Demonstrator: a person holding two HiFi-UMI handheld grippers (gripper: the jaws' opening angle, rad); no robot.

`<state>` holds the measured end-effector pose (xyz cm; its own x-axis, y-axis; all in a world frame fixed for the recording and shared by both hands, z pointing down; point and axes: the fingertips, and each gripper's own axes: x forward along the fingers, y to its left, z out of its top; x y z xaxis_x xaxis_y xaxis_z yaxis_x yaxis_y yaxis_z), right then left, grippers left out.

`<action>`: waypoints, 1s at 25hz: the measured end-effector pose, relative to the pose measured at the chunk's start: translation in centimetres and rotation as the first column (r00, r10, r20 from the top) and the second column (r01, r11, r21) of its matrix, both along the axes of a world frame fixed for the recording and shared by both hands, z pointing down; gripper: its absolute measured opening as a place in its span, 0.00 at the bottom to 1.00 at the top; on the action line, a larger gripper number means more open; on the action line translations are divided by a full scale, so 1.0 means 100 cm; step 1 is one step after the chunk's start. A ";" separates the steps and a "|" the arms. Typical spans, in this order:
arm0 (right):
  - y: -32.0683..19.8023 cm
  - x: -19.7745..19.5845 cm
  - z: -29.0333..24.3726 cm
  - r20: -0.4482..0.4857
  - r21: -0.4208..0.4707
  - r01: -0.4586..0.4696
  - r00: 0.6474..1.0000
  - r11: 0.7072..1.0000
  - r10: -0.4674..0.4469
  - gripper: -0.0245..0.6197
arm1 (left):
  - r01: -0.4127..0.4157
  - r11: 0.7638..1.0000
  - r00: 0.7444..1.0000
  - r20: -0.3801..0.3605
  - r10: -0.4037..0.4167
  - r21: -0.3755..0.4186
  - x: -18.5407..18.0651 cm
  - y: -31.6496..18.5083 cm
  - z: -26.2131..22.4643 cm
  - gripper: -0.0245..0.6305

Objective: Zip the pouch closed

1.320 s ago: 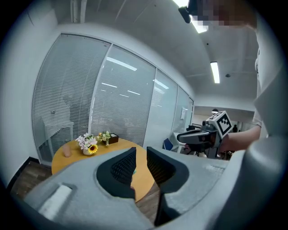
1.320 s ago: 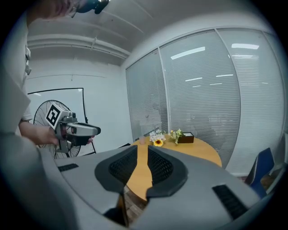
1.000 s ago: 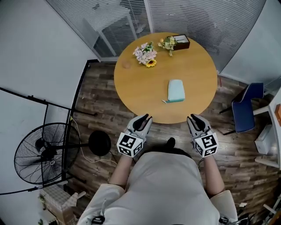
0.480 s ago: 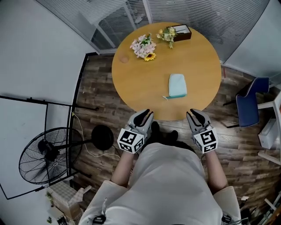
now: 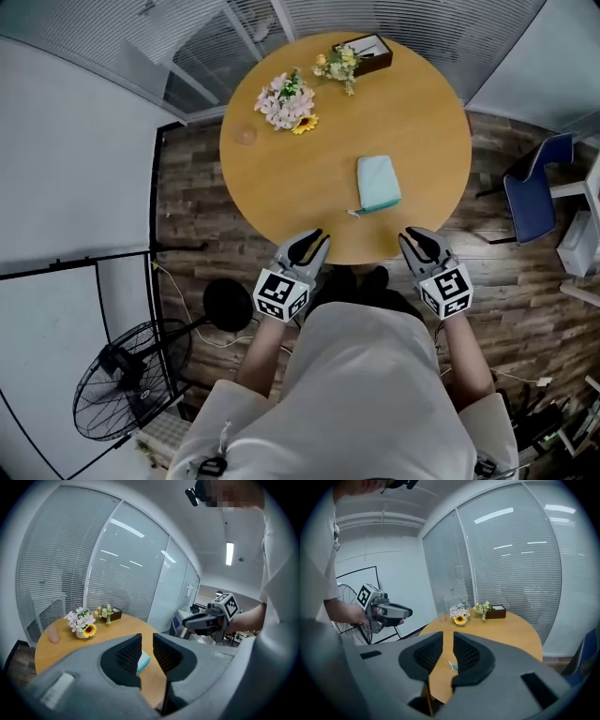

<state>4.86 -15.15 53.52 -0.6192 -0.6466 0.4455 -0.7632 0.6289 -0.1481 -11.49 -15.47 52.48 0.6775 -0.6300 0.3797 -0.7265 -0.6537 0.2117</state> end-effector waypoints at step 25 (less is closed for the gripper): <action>-0.042 -0.057 0.216 -0.079 -0.351 -0.143 0.989 0.926 0.123 0.14 | -0.510 0.817 0.806 0.181 0.563 -0.269 0.041 -0.066 0.218 0.16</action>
